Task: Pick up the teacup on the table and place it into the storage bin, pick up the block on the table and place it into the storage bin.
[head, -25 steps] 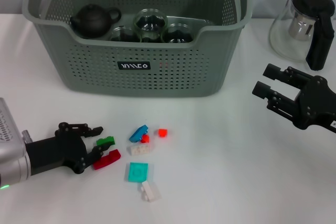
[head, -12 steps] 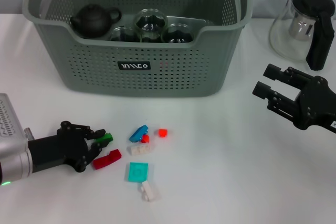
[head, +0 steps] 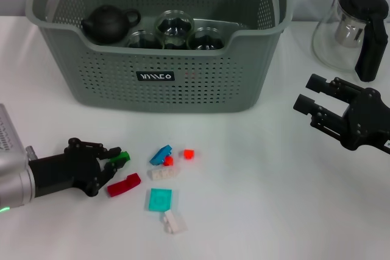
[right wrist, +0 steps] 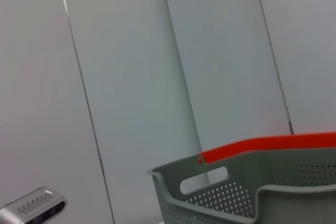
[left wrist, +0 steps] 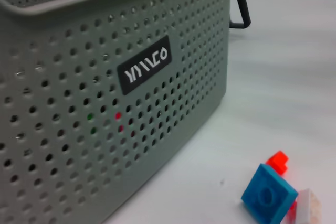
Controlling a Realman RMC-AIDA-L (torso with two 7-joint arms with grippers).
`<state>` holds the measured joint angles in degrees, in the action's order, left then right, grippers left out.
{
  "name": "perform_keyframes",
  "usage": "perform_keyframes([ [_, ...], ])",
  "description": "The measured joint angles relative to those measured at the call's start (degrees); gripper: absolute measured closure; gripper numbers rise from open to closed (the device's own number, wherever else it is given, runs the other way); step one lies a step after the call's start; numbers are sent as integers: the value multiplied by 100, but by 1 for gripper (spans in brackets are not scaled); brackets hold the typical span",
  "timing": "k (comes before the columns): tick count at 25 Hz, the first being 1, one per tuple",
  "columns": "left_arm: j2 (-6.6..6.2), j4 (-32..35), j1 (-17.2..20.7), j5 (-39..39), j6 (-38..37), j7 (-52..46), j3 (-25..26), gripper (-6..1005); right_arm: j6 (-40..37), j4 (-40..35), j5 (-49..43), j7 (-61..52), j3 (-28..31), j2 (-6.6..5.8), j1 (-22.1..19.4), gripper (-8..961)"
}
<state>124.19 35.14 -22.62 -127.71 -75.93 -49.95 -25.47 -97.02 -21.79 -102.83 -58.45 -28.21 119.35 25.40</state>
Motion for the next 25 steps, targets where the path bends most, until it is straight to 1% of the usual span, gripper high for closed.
perform_keyframes([
  [2, -8, 79, 10, 16, -157, -117, 34, 843, -4, -1, 0, 0, 0, 0, 0, 377],
  [4, -40, 201, 15, 83, -593, -246, 172, 843, -5, -1, 0, 0, 0, 0, -2, 377],
  [7, -164, 348, -43, 263, -1475, -500, 524, 843, -5, 0, 0, 0, 0, 0, -4, 377],
  [11, -326, 571, -273, 676, -2715, -1118, 846, 843, -7, 6, 0, 0, 0, 1, 13, 377],
  [13, -368, 721, -422, 998, -3106, -1566, 881, 843, -9, 7, 0, 0, 0, 0, 17, 377],
  [15, -378, 971, -634, 1414, -3291, -2157, 867, 843, -10, 11, 0, 0, 0, 0, 19, 377],
  [18, -369, 1259, -963, 1719, -3204, -2841, 833, 844, -11, 18, 0, 0, 0, 1, 28, 377],
  [21, -387, 1421, -1483, 1746, -2559, -3491, 671, 844, -11, 29, 0, 0, -7, 6, 29, 377],
  [22, -400, 1424, -1611, 1712, -2265, -3540, 506, 844, -11, 31, -1, 0, -13, 6, 29, 377],
  [23, -416, 1428, -1771, 1677, -1824, -3589, 227, 844, -12, 33, -1, 0, -18, 8, 28, 377],
  [25, -417, 1428, -1906, 1656, -1041, -3632, -346, 844, -14, 35, 0, 0, -22, 13, 25, 377],
])
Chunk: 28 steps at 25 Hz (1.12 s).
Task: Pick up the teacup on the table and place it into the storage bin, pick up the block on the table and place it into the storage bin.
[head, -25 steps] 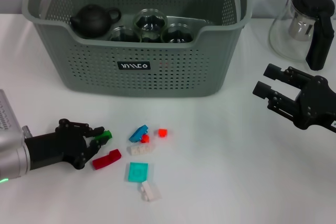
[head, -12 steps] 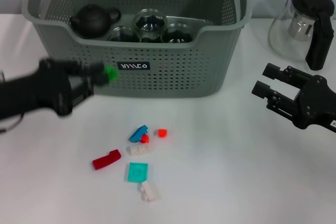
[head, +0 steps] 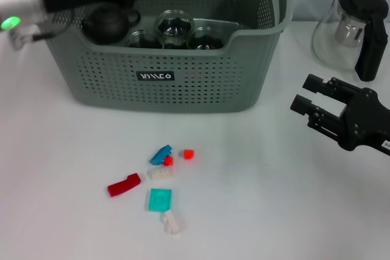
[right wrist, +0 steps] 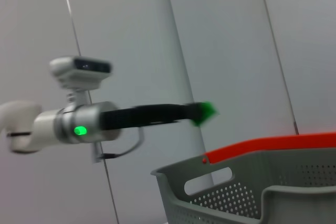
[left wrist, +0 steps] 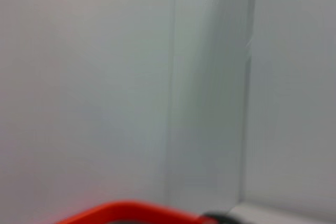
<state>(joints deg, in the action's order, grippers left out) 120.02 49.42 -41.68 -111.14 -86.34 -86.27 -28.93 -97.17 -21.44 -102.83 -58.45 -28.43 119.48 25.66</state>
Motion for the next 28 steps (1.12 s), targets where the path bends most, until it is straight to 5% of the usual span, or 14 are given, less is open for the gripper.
perform_keyframes([
  [9, 159, -110, -67, -497, 3226, -260, -2389, 844, -192, -26, 0, 0, 47, -8, -30, 377],
  [14, 304, -36, -2, -425, 3504, -477, -2287, 843, -213, -30, 0, 1, 84, -12, -35, 377],
  [20, 329, -36, 68, 71, 3501, -621, -2089, 830, -199, -9, 0, 22, 93, -13, -34, 377],
  [28, 312, 374, 407, 464, 2787, -1099, -1852, 535, -208, -31, 0, 1, 157, -13, -41, 377],
])
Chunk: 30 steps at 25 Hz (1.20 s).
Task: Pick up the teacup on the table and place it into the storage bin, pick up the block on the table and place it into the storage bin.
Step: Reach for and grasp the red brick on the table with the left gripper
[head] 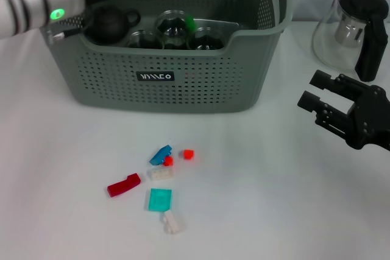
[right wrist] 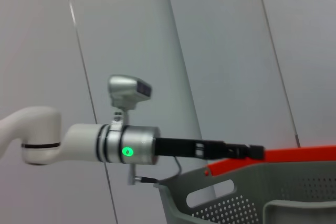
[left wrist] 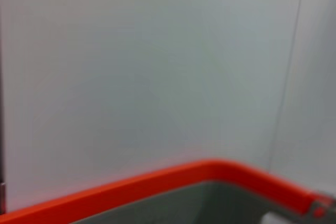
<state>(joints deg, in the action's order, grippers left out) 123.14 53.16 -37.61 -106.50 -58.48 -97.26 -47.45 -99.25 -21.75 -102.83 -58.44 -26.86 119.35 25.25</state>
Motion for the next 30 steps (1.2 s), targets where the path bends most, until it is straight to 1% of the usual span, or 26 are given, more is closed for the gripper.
perform_keyframes([
  [2, -1, 134, 293, 434, -634, 174, 177, 456, 7, 4, 0, -1, 17, 0, -10, 377],
  [4, -18, 155, 493, 646, -974, 327, 249, 377, 12, 2, 0, -1, 32, 0, -17, 377],
  [5, -55, 125, 713, 798, -1370, 512, 353, 357, 16, -1, 0, -1, 35, 0, -18, 377],
  [8, -69, -78, 1019, 702, -1987, 963, 720, 299, 29, -12, 0, -1, 36, 0, -5, 377],
  [11, -15, -418, 1344, 461, -2553, 1835, 1151, 240, 36, -16, 0, -1, 36, 1, 17, 377],
  [13, 50, -610, 1624, 339, -2886, 2650, 1395, 201, 37, -17, 0, -1, 35, 1, 28, 377],
  [17, 119, -815, 2033, 35, -3034, 3657, 1604, 151, 38, -19, 0, -1, 33, 0, 33, 376],
  [20, 120, -1000, 2118, -329, -2965, 3822, 1803, 121, 38, -19, 0, -1, 31, 1, 39, 376],
  [23, 102, -1098, 2134, -671, -2942, 3839, 2058, 134, 38, -22, 0, -1, 32, 0, 40, 376],
  [24, 101, -1107, 2141, -748, -2942, 3850, 2093, 157, 38, -22, 0, -1, 32, 0, 41, 376],
  [28, 98, -1187, 2149, -1243, -2941, 4158, 2098, 248, 37, -19, 0, -1, 63, 0, 41, 376],
  [30, 103, -1348, 2122, -1490, -2922, 4479, 2091, 261, 37, -11, 0, -1, 74, 0, 42, 376],
])
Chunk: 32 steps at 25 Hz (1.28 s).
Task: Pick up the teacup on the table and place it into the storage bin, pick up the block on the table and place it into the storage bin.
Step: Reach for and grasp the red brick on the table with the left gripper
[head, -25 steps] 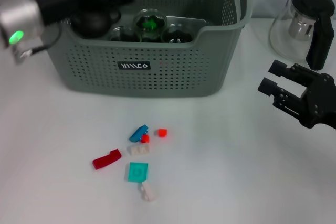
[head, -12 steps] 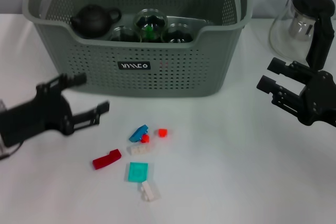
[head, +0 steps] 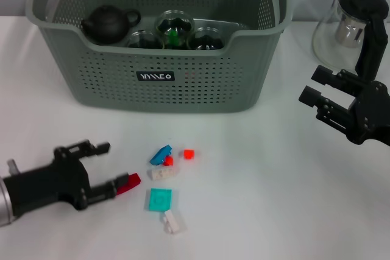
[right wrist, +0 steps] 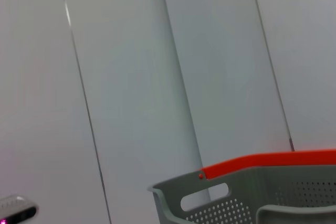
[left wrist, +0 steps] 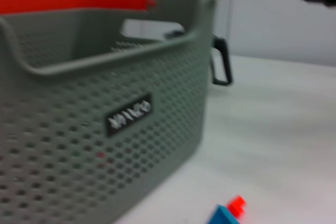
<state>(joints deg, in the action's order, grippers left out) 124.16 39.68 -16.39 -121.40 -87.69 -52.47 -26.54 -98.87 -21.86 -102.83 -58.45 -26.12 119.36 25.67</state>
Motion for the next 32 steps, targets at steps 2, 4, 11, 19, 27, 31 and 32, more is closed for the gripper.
perform_keyframes([
  [2, -4, -148, -23, -95, 75, 177, -14, 274, 0, 3, 0, 0, 2, 0, 0, 376],
  [4, -6, -233, -39, -115, 201, 230, -36, 296, 0, 2, 0, 0, 2, 0, 0, 376],
  [11, 14, -393, -22, -162, 567, 415, -41, 397, 0, 11, 0, 0, 2, 0, -9, 376],
  [19, 19, -578, 50, -172, 681, 811, 12, 540, 7, 14, 0, 0, 2, 0, -26, 376],
  [27, 29, -583, 85, -173, 650, 813, 18, 570, 18, 22, -14, 0, 2, 0, -18, 376],
  [31, 29, -585, 91, -173, 643, 815, 18, 576, 18, 24, -17, 0, 2, 0, -18, 376],
  [32, 29, -585, 94, -173, 642, 815, 18, 577, 18, 24, -18, 0, 2, 0, -18, 376],
])
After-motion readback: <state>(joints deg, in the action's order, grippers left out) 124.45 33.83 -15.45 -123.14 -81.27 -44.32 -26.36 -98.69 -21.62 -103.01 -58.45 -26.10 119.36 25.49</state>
